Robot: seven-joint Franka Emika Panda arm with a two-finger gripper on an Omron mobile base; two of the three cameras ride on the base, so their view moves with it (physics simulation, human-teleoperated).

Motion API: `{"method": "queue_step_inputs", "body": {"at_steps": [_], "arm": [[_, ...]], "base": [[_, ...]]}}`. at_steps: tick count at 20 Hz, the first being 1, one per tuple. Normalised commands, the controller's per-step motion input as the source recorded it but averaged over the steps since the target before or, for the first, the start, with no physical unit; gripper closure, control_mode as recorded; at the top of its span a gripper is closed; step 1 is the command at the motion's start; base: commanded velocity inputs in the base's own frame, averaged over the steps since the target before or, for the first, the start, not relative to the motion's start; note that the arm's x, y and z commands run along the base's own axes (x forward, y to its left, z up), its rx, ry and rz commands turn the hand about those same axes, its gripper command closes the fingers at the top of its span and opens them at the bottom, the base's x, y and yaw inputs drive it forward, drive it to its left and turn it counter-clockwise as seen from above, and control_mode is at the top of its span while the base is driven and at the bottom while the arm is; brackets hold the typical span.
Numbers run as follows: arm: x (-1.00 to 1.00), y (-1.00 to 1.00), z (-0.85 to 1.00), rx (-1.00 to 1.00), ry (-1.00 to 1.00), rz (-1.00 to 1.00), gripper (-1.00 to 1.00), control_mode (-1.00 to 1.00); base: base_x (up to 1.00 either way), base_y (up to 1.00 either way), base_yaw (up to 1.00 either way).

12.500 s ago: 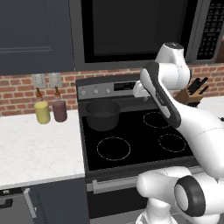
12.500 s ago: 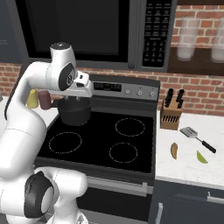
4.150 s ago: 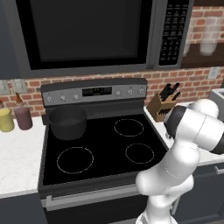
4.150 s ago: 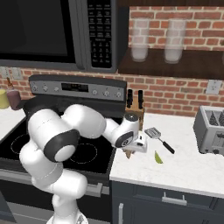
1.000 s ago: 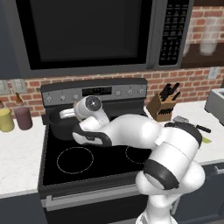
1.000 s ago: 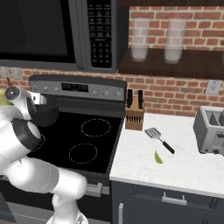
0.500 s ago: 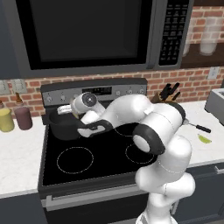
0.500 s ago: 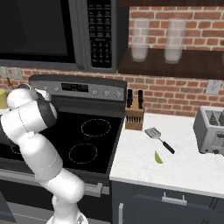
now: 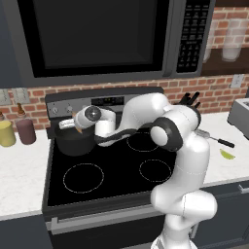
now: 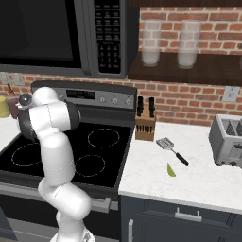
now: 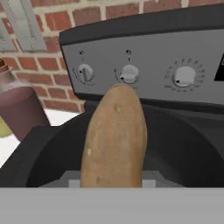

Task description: Put the sweet potato and lemon wedge in the pot. Retrieve the spatula and lightly stir the vegetables in the pot.

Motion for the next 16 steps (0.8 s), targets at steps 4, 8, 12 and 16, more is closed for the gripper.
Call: {"method": "queue_step_inputs", "body": {"at_steps": [4, 8, 12, 16], "arm": [[0.09, 0.04, -0.29, -0.02, 0.00, -0.01, 1.00, -1.00], [0.00, 0.00, -0.19, -0.02, 0.00, -0.03, 1.00, -1.00], [0.03, 0.00, -0.01, 0.00, 0.00, -0.03, -1.00, -1.00], [0.16, -0.01, 0.11, 0.00, 0.00, -0.04, -1.00, -1.00]], "base": [[0.00, 0.00, 0.00], [0.00, 0.00, 0.00], [0.00, 0.00, 0.00], [0.00, 0.00, 0.00]]}}
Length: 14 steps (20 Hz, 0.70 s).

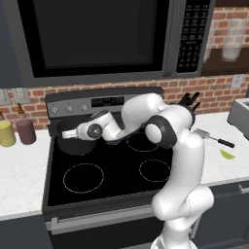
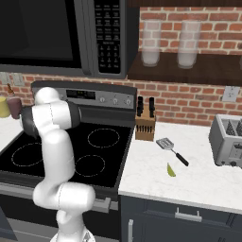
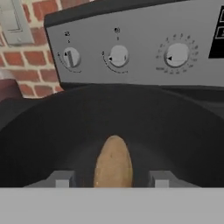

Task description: Put the sweet potato and lemon wedge in the pot. Retrieve the spatula and lightly stir the vegetables in the pot.

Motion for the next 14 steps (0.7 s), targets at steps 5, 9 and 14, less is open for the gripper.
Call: {"method": "queue_step_inputs", "body": {"at_steps": [5, 9, 14], "arm": [[0.08, 0.00, 0.55, 0.02, 0.00, -0.01, -1.00, -1.00], [0.00, -0.03, 0.84, 0.06, 0.00, 0.00, -1.00, -1.00], [-0.48, -0.22, 0.93, 0.07, 0.00, 0.00, -1.00, -1.00]], "base": [[0.00, 0.00, 0.00], [0.00, 0.00, 0.00], [0.00, 0.00, 0.00]]}}
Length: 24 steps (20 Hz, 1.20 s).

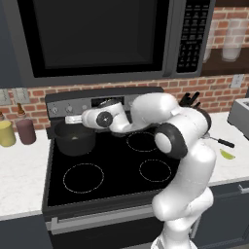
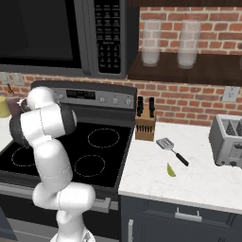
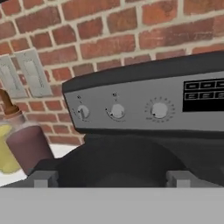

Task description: Put the sweet potato and lemon wedge in the pot. Retrieve the spatula and lightly stir the vegetables in the pot.

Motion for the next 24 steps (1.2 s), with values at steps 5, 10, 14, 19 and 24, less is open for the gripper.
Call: {"method": "queue_step_inputs", "body": {"at_steps": [5, 10, 14, 19, 24], "arm": [[-1.00, -0.37, 0.64, 0.00, -0.05, 0.00, -1.00, -1.00], [-1.00, -0.52, 0.94, 0.00, -0.05, 0.00, -1.00, -1.00], [-1.00, -0.50, 1.00, 0.02, -0.01, 0.00, -1.00, -1.00], [-1.00, -0.51, 1.00, 0.03, 0.01, 0.00, -1.00, -1.00], [-0.86, -0.49, 1.00, 0.02, 0.15, -0.03, -1.00, -1.00]], "base": [[0.00, 0.00, 0.00], [0.00, 0.00, 0.00], [0.00, 0.00, 0.00], [0.00, 0.00, 0.00], [0.00, 0.00, 0.00]]}}
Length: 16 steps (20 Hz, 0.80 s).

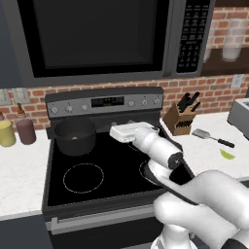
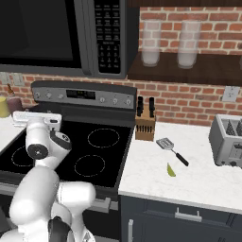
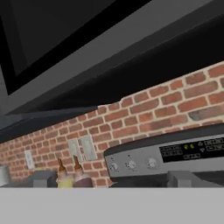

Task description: Put the sweet potato and lemon wedge in the pot. Retrieve the spatula and lightly stir the vegetables in the pot.

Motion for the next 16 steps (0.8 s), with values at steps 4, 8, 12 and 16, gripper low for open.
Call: {"method": "queue_step_inputs", "body": {"at_steps": [4, 8, 12, 16], "arm": [[-0.74, -0.48, 1.00, 0.01, 0.22, -0.06, -1.00, -1.00], [-0.69, -0.53, 1.00, 0.00, 0.28, -0.08, -1.00, -1.00], [-0.46, -0.72, 0.63, -0.09, 0.30, -0.12, -1.00, -1.00], [-0.09, -0.98, 0.07, -0.17, 0.31, -0.17, -1.00, -1.00]], "base": [[0.00, 0.00, 0.00], [0.00, 0.00, 0.00], [0.00, 0.00, 0.00], [0.00, 0.00, 0.00]]}}
